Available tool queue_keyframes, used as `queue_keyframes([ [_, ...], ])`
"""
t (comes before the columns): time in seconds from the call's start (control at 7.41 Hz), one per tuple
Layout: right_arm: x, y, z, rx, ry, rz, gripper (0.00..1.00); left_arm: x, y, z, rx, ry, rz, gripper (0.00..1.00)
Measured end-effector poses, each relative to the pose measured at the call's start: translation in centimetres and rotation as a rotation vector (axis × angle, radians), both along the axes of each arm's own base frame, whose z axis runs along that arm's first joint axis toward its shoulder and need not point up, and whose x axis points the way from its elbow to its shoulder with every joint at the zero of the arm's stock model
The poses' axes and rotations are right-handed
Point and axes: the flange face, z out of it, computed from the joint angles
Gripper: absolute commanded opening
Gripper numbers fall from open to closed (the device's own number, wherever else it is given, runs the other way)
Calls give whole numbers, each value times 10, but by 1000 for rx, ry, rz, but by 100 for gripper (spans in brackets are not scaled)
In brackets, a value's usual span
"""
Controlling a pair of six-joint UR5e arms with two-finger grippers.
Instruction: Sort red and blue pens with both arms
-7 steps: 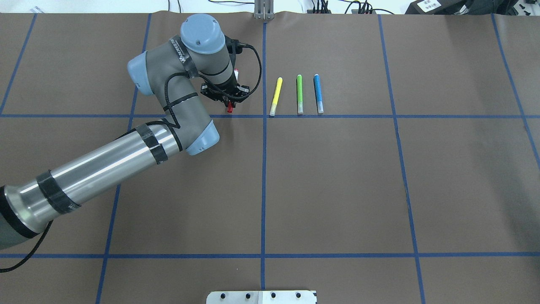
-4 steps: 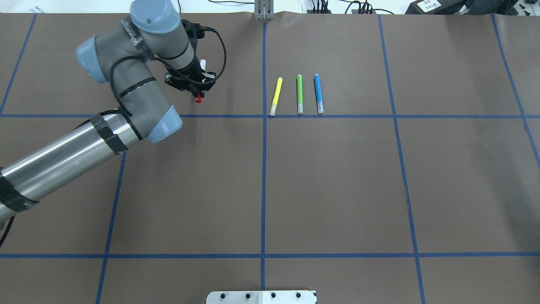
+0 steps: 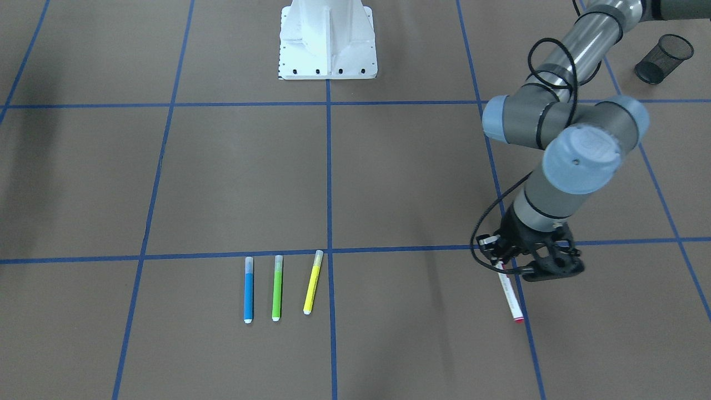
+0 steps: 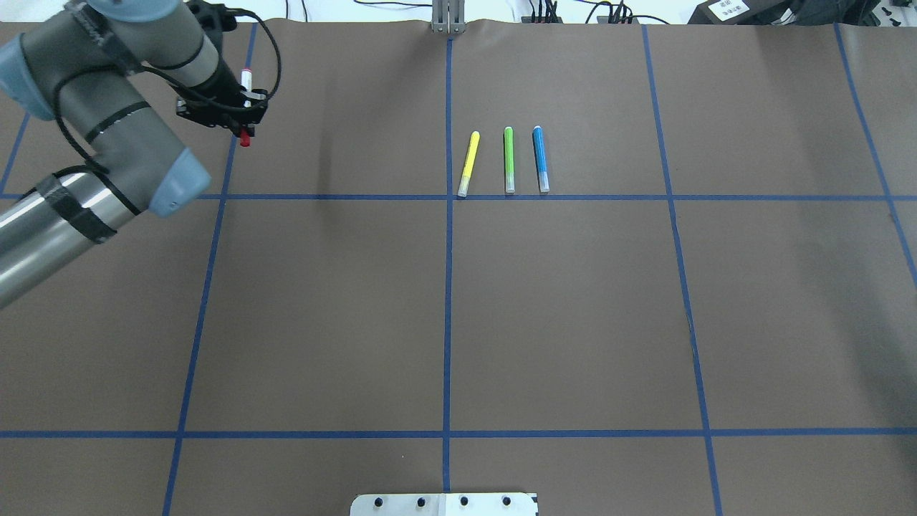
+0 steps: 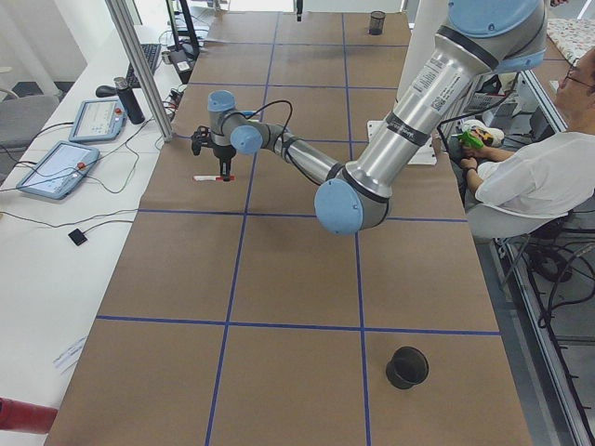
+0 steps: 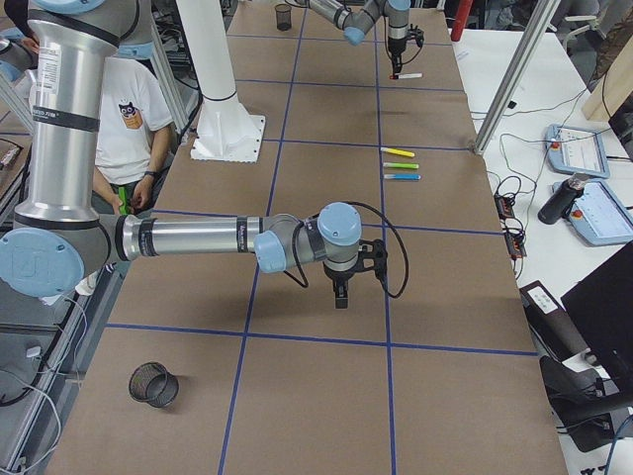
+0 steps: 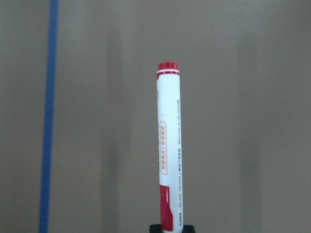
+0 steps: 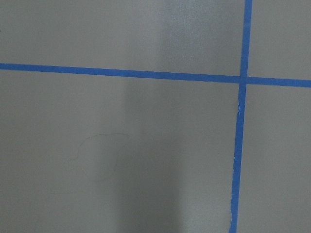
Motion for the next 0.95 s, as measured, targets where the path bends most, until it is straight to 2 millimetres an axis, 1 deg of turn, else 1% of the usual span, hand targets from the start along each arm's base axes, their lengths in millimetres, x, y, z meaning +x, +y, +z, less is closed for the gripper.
queue_keyframes([
  [0.14,-5,-3,-3,-8,-2,2,100,-44,-2,30,-5,-15,-9,0],
  [0.27,-8,-4,-5,-11,-3,2,100,-84,-2,62,7,-40,2,0],
  [0.41,-9,-5,-6,-11,-4,3,100,-119,0,93,19,-70,15,0],
  [0.54,-10,-6,-9,-11,-5,5,100,-149,3,120,10,-95,9,0],
  [0.81,-17,-10,-13,-18,-7,8,100,-213,9,170,-81,-132,-59,0],
  [0.95,-20,-12,-15,-19,-5,6,100,-247,21,197,-134,-144,-98,0],
])
